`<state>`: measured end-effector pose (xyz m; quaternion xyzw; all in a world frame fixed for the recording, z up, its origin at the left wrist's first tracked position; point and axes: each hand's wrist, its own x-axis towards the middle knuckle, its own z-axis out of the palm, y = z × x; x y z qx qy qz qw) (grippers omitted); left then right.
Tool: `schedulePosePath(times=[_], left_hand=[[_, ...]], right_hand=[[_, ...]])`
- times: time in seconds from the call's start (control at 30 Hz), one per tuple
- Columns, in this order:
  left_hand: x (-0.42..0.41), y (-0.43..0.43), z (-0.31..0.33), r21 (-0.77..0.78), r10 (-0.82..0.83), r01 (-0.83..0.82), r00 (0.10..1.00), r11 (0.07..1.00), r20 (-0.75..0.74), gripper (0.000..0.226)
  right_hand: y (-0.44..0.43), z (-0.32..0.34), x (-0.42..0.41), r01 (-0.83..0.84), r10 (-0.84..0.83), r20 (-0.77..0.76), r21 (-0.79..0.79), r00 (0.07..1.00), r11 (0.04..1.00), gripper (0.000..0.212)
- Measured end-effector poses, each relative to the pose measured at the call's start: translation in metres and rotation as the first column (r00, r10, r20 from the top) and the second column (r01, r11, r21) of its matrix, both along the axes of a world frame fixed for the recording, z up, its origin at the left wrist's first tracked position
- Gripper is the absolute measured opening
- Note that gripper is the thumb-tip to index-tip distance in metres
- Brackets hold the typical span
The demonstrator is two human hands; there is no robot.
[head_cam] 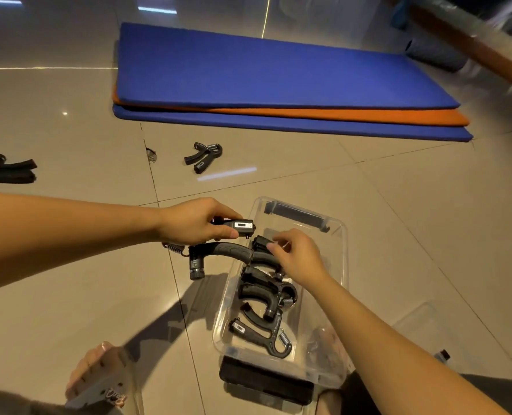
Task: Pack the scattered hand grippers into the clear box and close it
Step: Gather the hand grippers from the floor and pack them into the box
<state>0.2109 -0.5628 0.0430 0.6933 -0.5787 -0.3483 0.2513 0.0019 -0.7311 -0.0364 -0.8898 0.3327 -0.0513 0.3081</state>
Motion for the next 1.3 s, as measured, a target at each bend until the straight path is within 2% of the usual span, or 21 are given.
schedulePosePath(times=[0.07,0.17,0.3,0.37,0.43,0.5,0.6,0.67,0.73,0.83,0.9,1.03,1.17,1.23,1.3], left_hand=[[-0.003,-0.005,0.007,0.001,-0.030,0.030,0.999,1.000,-0.035,0.034],[-0.009,-0.013,0.017,-0.012,-0.100,0.099,0.994,0.995,-0.042,0.032],[-0.018,-0.019,0.028,-0.035,-0.156,0.154,0.987,0.987,-0.040,0.032],[-0.023,-0.022,0.032,-0.030,-0.173,0.172,0.984,0.985,-0.034,0.036],[-0.026,-0.025,0.033,-0.025,-0.177,0.178,0.984,0.984,0.033,0.039],[-0.025,-0.030,0.035,-0.046,-0.112,0.122,0.978,0.991,0.176,0.043],[-0.017,-0.037,0.041,-0.187,0.129,-0.065,0.926,0.980,0.355,0.062],[-0.013,-0.041,0.041,-0.284,0.338,-0.244,0.871,0.927,0.355,0.072],[-0.019,-0.043,0.040,-0.295,0.471,-0.392,0.837,0.871,0.280,0.069],[-0.039,-0.045,0.038,-0.243,0.460,-0.416,0.872,0.877,0.167,0.041],[-0.055,-0.048,0.038,-0.210,0.412,-0.392,0.909,0.896,0.061,0.035],[-0.075,-0.059,0.038,-0.173,0.372,-0.368,0.928,0.914,-0.012,0.051],[-0.084,-0.061,0.040,-0.126,0.319,-0.349,0.924,0.929,-0.211,0.028],[-0.086,-0.059,0.041,-0.154,0.311,-0.350,0.922,0.924,-0.231,0.020],[-0.088,-0.057,0.043,-0.176,0.332,-0.376,0.913,0.910,-0.237,0.024]], right_hand=[[0.007,0.040,0.008,0.025,-0.064,0.168,0.224,0.984,0.974,0.027],[0.023,0.081,0.011,-0.019,-0.124,0.254,0.495,0.959,0.868,0.035],[0.028,0.095,-0.003,-0.004,-0.151,0.199,0.616,0.968,0.787,0.018],[0.028,0.095,-0.012,-0.006,-0.163,0.191,0.664,0.968,0.748,0.016],[0.028,0.097,-0.019,0.003,-0.196,0.210,0.674,0.958,0.738,0.013],[0.028,0.102,-0.025,0.064,-0.287,0.226,0.672,0.931,0.738,0.010],[0.025,0.107,-0.037,0.218,-0.506,0.240,0.695,0.829,0.686,0.013],[0.025,0.111,-0.043,0.295,-0.665,0.247,0.750,0.705,0.592,0.010],[0.029,0.114,-0.045,0.316,-0.786,0.237,0.820,0.571,0.477,0.006],[0.038,0.113,-0.043,0.239,-0.882,0.190,0.919,0.431,0.314,0.008],[0.045,0.109,-0.042,0.185,-0.901,0.169,0.948,0.399,0.259,0.014],[0.059,0.102,-0.037,0.138,-0.886,0.187,0.954,0.423,0.268,0.019],[0.067,0.097,-0.034,0.179,-0.848,0.230,0.919,0.477,0.350,0.022],[0.070,0.095,-0.033,0.200,-0.817,0.258,0.891,0.515,0.407,0.025],[0.073,0.094,-0.030,0.218,-0.780,0.284,0.857,0.557,0.468,0.025]])
